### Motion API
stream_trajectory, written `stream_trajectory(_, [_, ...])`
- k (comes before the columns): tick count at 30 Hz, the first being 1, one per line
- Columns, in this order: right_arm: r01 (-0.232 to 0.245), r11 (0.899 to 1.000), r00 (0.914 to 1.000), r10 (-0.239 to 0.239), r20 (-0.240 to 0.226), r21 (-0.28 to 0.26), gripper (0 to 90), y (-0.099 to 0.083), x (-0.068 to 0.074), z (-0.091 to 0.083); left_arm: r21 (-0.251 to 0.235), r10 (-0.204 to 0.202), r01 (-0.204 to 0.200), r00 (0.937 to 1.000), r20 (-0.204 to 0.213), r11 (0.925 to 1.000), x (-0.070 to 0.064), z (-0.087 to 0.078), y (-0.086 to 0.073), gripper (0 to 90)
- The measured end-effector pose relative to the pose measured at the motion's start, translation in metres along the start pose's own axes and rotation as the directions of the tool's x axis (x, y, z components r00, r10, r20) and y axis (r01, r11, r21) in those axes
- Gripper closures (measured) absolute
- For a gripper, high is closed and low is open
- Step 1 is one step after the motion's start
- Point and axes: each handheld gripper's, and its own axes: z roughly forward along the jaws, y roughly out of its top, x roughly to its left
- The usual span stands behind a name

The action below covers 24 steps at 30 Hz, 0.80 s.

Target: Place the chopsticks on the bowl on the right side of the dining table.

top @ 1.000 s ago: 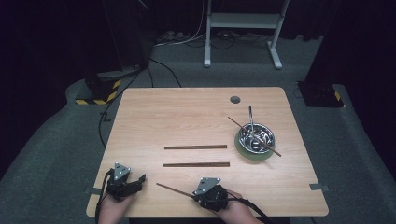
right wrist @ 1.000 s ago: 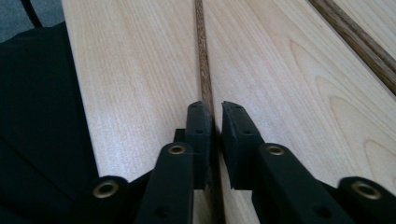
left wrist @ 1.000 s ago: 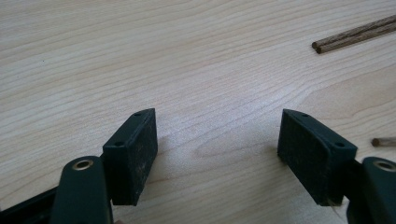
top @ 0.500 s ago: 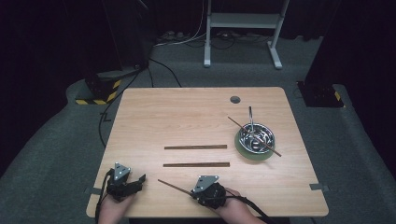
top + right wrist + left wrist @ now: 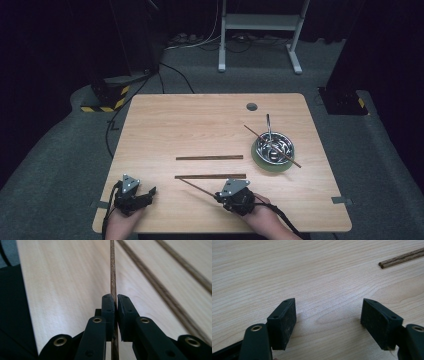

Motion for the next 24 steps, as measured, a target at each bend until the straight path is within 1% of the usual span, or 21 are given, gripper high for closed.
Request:
stream_trajectory(1, [0.000,1.000,1.0000,0.000,0.000,0.000,83.5,0.000,0.000,0.000,0.002,-0.002,0.002,1.0000,-0.001,1.0000,0.000,0.000,0.000,28.5])
stream_trajectory(2, [-0.017,1.000,0.9996,0.018,0.023,-0.002,83.4,-0.003,-0.008,-0.008,0.002,0.000,0.000,1.0000,-0.001,1.0000,0.000,0.000,0.000,28.5])
stream_trajectory(4, [-0.024,1.000,0.9993,0.024,0.030,0.000,83.4,-0.004,-0.011,-0.010,0.002,-0.001,0.001,1.0000,-0.001,1.0000,0.000,0.000,0.000,28.5])
stream_trajectory(5, [-0.036,0.999,0.9978,0.036,0.055,0.000,83.4,-0.007,-0.019,-0.017,0.003,-0.001,0.001,1.0000,-0.001,1.0000,0.000,0.000,0.000,28.5])
stream_trajectory(7, [-0.042,0.999,0.9971,0.042,0.064,0.001,83.4,-0.008,-0.022,-0.019,0.003,0.000,0.000,1.0000,-0.001,1.0000,0.000,0.000,0.000,28.5])
stream_trajectory(8, [-0.050,0.999,0.9950,0.049,0.086,0.003,83.4,-0.012,-0.029,-0.024,0.002,-0.001,0.001,1.0000,-0.001,1.0000,0.000,0.000,0.000,28.5])
stream_trajectory(9, [-0.050,0.999,0.9950,0.049,0.086,0.003,83.4,-0.012,-0.029,-0.024,0.002,-0.001,0.001,1.0000,-0.001,1.0000,0.000,0.000,0.000,28.5])
stream_trajectory(11, [-0.051,0.999,0.9932,0.051,0.104,0.003,83.4,-0.015,-0.036,-0.028,0.003,0.001,-0.001,1.0000,-0.001,1.0000,0.000,0.000,0.000,28.5])
stream_trajectory(12, [-0.062,0.998,0.9908,0.061,0.121,0.004,83.4,-0.018,-0.043,-0.032,0.002,-0.001,0.001,1.0000,-0.002,1.0000,0.000,0.000,0.000,28.5])
stream_trajectory(13, [-0.062,0.998,0.9908,0.061,0.121,0.004,83.4,-0.018,-0.043,-0.032,0.003,-0.001,0.001,1.0000,-0.002,1.0000,0.000,0.000,0.000,28.5])
stream_trajectory(15, [-0.075,0.997,0.9877,0.073,0.139,0.008,83.4,-0.021,-0.049,-0.036,0.003,0.000,0.000,1.0000,-0.001,1.0000,0.000,0.000,0.000,28.5])
stream_trajectory(17, [-0.075,0.997,0.9858,0.073,0.151,0.011,83.4,-0.023,-0.054,-0.039,0.003,0.000,0.000,1.0000,-0.001,1.0000,0.000,0.000,0.000,28.5])
stream_trajectory(18, [-0.078,0.997,0.9844,0.075,0.159,0.011,83.5,-0.024,-0.057,-0.040,0.003,-0.002,0.002,1.0000,-0.002,1.0000,0.000,0.000,0.000,28.5])
stream_trajectory(19, [-0.080,0.997,0.9812,0.077,0.177,0.005,83.4,-0.025,-0.062,-0.044,0.003,0.001,-0.001,1.0000,-0.001,1.0000,0.000,0.000,0.000,28.5])
stream_trajectory(22, [-0.096,0.995,0.9764,0.092,0.195,0.009,83.5,-0.027,-0.071,-0.049,0.002,0.000,0.000,1.0000,-0.002,1.0000,0.000,0.000,0.000,28.5])
stream_trajectory(23, [-0.096,0.995,0.9764,0.092,0.195,0.009,83.5,-0.027,-0.071,-0.049,0.002,-0.003,0.003,1.0000,-0.003,1.0000,0.000,0.000,0.000,28.5])
stream_trajectory(24, [-0.091,0.996,0.9751,0.088,0.204,0.009,83.5,-0.028,-0.075,-0.051,0.003,0.001,-0.001,1.0000,-0.001,1.0000,0.000,0.000,0.000,28.5])
